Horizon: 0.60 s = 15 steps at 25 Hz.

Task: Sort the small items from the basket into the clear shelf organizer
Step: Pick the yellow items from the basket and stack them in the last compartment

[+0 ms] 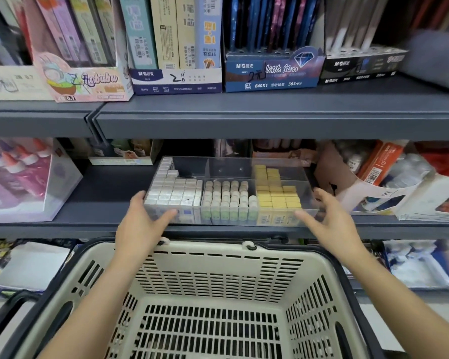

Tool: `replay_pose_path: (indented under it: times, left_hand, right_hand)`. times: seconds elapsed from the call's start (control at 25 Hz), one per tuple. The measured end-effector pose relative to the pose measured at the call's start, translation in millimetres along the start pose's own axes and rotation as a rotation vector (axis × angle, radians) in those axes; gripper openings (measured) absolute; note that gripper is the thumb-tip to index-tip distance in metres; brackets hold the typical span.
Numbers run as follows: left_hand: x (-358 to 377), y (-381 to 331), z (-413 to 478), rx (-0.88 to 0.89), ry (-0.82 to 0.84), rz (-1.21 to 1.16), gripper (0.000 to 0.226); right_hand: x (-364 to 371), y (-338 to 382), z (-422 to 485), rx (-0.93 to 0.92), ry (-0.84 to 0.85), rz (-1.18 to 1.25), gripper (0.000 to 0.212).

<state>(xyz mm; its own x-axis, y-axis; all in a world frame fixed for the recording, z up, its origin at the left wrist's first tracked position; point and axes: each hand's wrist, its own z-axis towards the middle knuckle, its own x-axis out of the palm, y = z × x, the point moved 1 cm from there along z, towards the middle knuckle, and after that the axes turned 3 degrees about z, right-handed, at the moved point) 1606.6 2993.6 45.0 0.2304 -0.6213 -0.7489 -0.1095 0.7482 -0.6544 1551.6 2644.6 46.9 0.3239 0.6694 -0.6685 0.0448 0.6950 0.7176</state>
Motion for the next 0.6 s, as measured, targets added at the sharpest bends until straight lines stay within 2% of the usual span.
replay_pose_path:
  times: [0.16,0.6]
  left_hand:
    - [5,3,3,0.019,-0.023,0.019,0.067]
    - [11,1,9,0.079,-0.068,0.041,0.063]
  right_hand:
    - [11,-9,-1,0.112,0.019,-0.036,0.063]
    - [9,-11,13,0.168,0.025,-0.045,0.062]
